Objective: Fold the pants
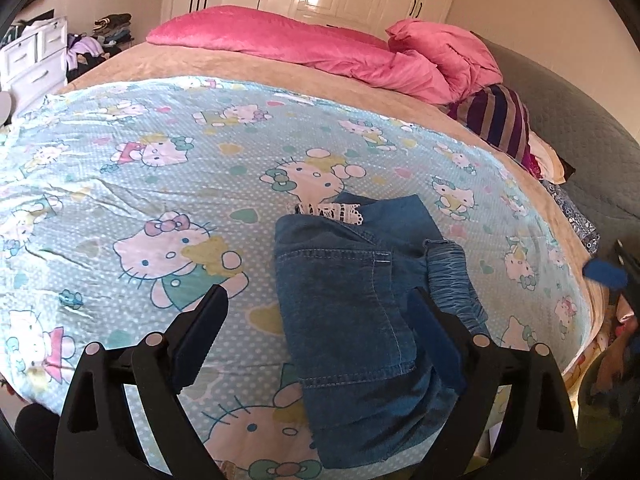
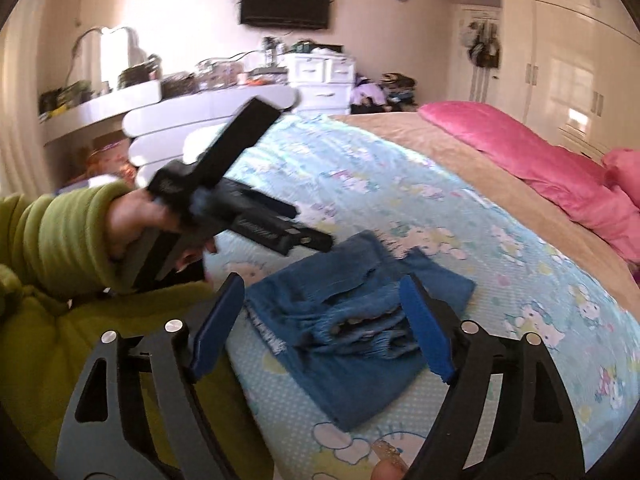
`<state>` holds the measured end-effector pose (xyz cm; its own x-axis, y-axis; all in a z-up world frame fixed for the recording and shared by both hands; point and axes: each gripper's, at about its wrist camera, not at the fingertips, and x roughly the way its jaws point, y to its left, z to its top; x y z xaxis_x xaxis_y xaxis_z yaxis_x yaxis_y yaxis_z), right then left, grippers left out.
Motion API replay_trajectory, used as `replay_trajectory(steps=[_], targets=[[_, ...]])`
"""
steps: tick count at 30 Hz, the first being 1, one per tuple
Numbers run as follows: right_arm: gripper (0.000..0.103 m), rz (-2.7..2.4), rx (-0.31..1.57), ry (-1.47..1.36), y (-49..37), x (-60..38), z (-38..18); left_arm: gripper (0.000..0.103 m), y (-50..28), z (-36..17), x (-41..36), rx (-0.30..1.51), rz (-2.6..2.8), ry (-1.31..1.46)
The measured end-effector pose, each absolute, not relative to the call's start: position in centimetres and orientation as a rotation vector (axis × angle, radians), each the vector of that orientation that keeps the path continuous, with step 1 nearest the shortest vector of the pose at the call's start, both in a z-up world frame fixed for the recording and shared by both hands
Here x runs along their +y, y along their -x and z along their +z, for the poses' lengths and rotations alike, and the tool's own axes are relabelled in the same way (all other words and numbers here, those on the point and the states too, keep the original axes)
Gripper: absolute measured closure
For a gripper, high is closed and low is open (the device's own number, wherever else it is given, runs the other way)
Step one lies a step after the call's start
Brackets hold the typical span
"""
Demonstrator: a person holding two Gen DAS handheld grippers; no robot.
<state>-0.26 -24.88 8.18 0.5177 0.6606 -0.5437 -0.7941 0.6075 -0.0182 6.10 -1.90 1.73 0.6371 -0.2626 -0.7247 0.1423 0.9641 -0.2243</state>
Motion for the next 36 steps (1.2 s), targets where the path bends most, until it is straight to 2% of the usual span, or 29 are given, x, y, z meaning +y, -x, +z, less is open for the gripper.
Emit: replay_trajectory(steps=[2,3,12,29,36], targets=[[0.027,0.849,0.527,0.249,-0.5,-25.4,8.2,0.011,-5.9,1.9,-1.8,0.844,-0.227,0.146],[0.026,0.831,0.532,0.234,-0.8,-25.6,8.2,0.004,-5.7,2.0,-1.8,0.843,-0.220,0.143],[0.020,0.709,0.588,0.146,-3.7,-27.0,7.2,0.005,-5.5,1.8,-1.9,0.847,-0.213,0.132],[0.019,0.537,0.839,0.019,-9.2,-28.5,0.7,0.005,-6.9,-1.8,-2.4,0.950,-0.221,0.149],[0.039,0.572,0.955,-0.062,-11.4,-28.4,-2.0,0.005,-7.8,-4.0,-2.4,1.002,-0.269,0.214]])
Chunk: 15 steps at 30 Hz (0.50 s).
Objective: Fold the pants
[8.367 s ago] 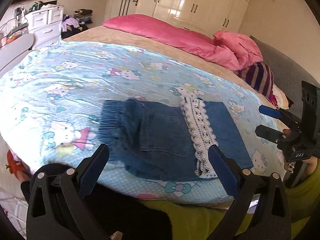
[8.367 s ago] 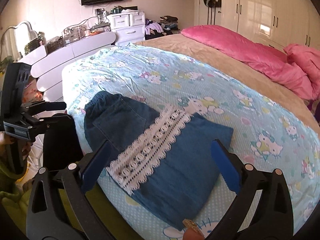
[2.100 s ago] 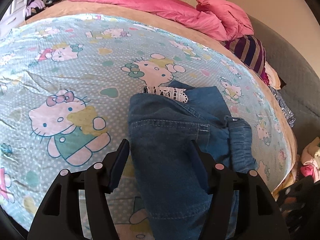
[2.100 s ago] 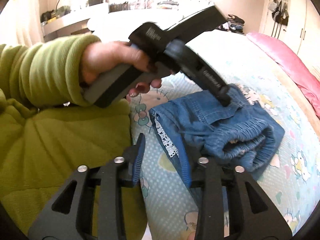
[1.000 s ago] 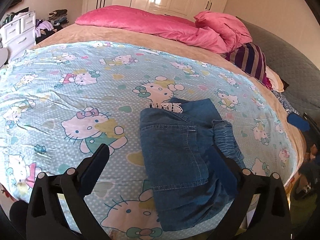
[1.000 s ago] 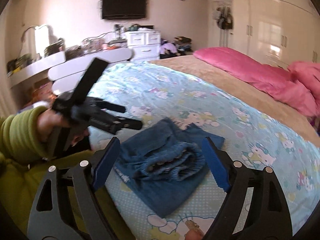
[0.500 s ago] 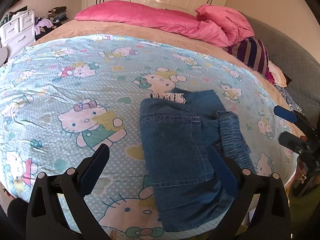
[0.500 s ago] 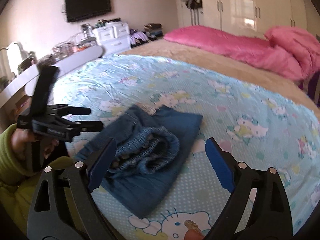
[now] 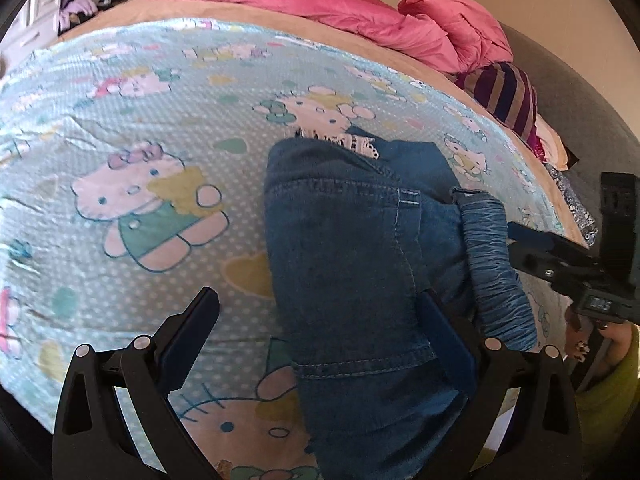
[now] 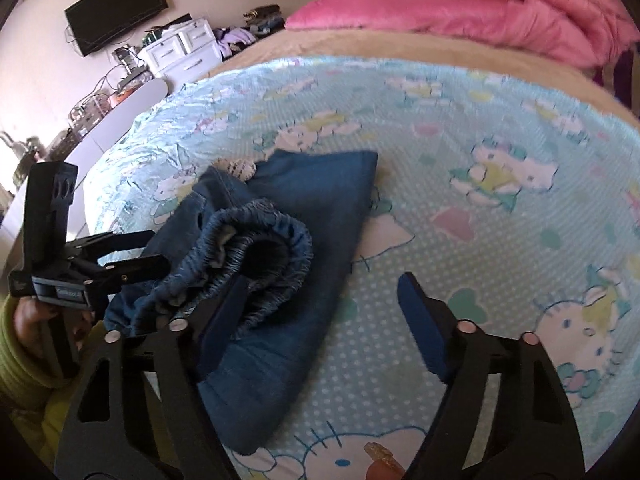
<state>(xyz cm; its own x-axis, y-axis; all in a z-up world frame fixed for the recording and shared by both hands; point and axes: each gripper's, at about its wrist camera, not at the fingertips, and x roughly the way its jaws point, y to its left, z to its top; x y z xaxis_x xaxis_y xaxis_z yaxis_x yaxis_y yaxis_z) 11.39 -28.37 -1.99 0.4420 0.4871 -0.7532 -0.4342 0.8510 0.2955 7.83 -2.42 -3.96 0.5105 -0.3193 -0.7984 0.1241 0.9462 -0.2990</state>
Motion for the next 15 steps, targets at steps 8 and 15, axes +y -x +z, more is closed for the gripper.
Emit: replay_trajectory(steps=[8,15], targets=[[0.047,0.621,1.022,-0.139,-13.2,-28.1,-4.1,0.005,-8.5,-4.4,-3.8,1.009,-0.295,0.196],[0.047,0.660,1.022,-0.151,-14.0,-27.5,-4.7,0.013,-9.2,-4.7,-4.8,1.004,-0.332,0.214]])
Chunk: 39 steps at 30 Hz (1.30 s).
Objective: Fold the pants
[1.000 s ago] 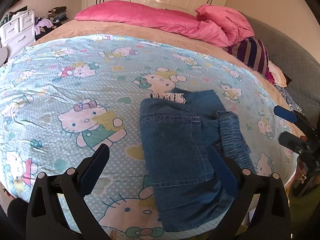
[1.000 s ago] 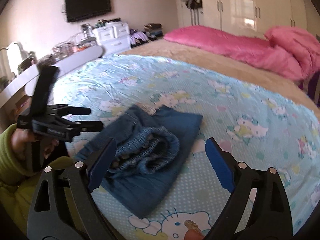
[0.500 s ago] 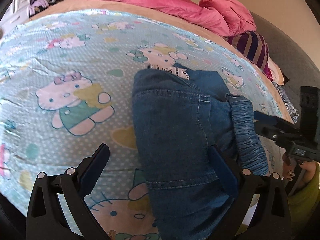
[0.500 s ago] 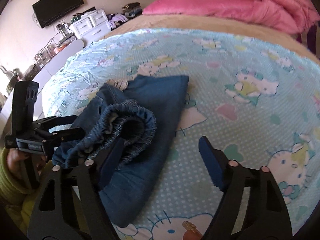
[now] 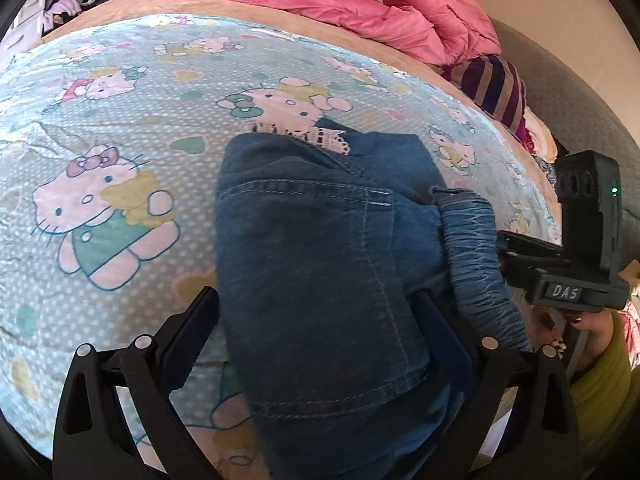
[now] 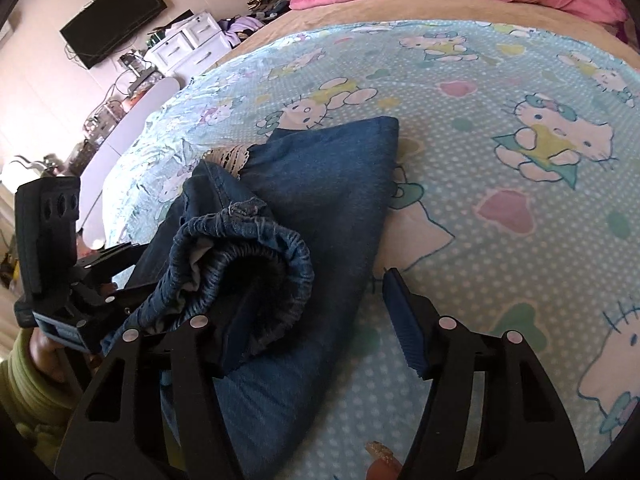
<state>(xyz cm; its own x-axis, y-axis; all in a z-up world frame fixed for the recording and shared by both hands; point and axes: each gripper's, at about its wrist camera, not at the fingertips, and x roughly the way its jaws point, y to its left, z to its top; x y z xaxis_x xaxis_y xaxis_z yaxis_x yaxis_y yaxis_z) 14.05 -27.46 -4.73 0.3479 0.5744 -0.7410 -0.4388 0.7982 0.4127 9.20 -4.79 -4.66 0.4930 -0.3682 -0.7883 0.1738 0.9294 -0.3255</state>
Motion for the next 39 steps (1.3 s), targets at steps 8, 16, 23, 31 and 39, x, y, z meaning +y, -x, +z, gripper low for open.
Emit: replay_trajectory(steps=[8,16,23,31,39], targets=[[0.059,0.689,0.998,-0.148,-13.7,-27.2,-4.5,0.036,-9.3,-4.5,-5.1,0.986,-0.348,0.247],[0.087,0.709,0.924,-0.097,-12.4,-25.4,-2.3,0.051,-8.8,-3.1,-5.2,0.939,-0.338,0.214],[0.087,0.743,0.869,-0.066,-13.3,-24.1,-0.2,0.053,-9.4,-1.6,-4.5,0.900,-0.322,0.232],[0.087,0.751,0.817,-0.031,-16.1,-22.3,1.5,0.053,-11.4,0.1,-3.0,0.853,-0.294,0.242],[0.087,0.747,0.815,-0.012,-18.6,-20.8,1.6,0.053,-14.1,0.2,-1.6,0.846,-0.277,0.250]])
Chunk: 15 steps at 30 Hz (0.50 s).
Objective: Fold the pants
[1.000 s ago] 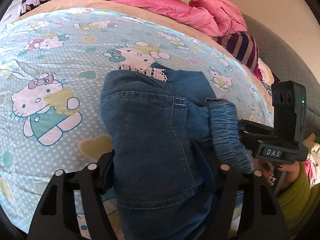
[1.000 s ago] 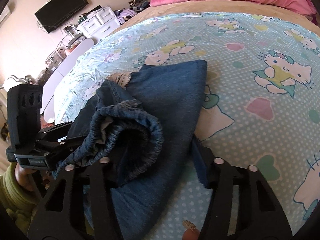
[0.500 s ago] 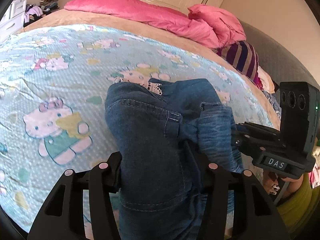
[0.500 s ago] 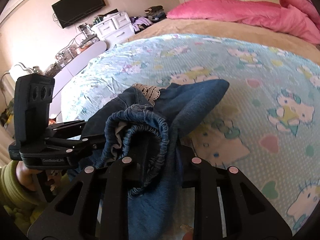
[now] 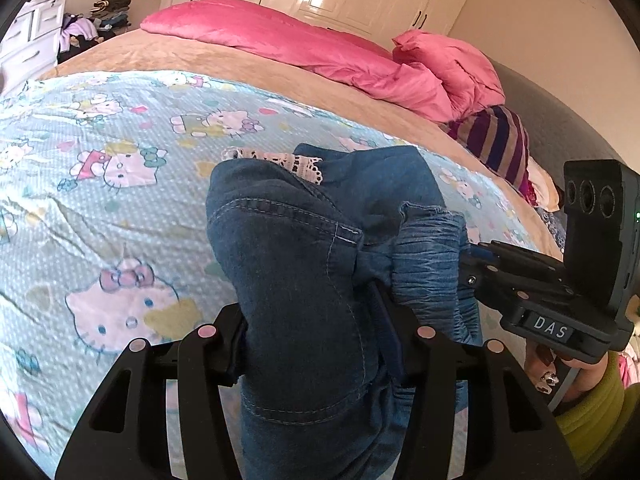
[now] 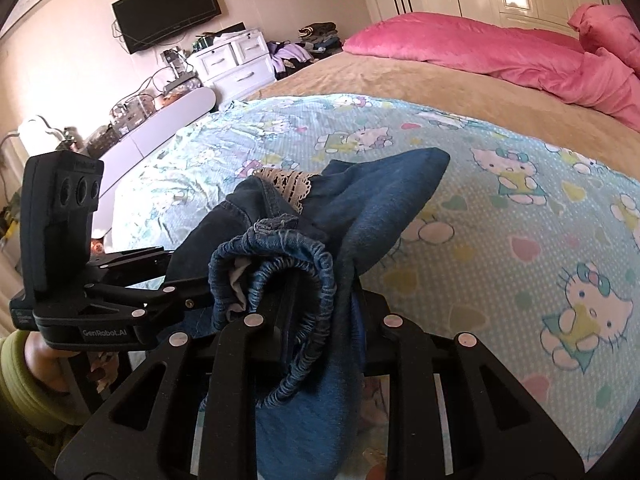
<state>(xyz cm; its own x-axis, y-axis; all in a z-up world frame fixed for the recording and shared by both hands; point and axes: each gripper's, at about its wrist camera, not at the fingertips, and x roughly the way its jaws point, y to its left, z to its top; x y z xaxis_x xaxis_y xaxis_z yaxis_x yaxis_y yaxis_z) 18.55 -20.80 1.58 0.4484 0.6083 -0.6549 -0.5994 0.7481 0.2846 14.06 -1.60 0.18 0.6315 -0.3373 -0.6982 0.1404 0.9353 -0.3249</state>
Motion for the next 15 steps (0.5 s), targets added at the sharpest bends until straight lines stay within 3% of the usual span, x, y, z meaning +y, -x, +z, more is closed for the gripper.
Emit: replay_trajectory(steps=[15], targets=[[0.087,0.708,0.834,0.002,-22.5,-19.1,0.6,0.053,-18.4,-0.9,-0.4,0.845,-0.267,0.275]])
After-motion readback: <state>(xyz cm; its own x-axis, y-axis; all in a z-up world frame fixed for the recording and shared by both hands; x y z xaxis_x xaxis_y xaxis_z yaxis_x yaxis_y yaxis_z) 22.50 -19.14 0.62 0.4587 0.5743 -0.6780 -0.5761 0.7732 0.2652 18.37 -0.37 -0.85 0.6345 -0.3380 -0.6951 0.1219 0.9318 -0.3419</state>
